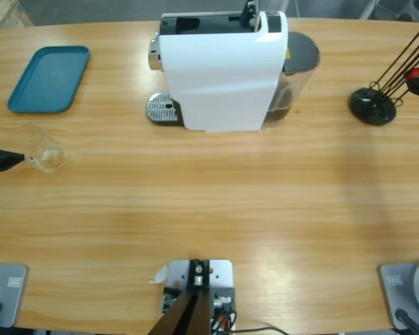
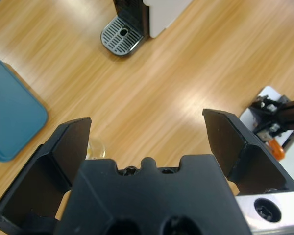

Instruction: Pour coffee

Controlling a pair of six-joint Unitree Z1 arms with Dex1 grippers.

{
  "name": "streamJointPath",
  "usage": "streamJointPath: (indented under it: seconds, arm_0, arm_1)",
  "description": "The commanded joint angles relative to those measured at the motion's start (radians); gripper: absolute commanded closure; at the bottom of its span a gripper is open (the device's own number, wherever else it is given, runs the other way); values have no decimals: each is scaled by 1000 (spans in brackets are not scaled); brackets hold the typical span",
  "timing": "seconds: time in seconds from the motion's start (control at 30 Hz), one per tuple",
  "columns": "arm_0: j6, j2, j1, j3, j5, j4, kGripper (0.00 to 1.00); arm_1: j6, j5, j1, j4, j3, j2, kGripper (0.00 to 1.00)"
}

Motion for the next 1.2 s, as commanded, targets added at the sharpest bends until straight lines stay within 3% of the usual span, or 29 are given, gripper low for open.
streamJointPath:
  seconds: [0.03,0.93,1.2]
  arm_0:
    - [-9,-13,-12,39,-16,-1,13]
    - [-12,-14,-12,50,-27,-5,13]
    - [-12,-7,-12,54,-30,-18,13]
  arm_1:
    - [-21,9,-1,94,-65,-54,902]
    - [-65,-24,0,330,-257,-208,902]
    - [-118,-43,75,416,-350,-262,902]
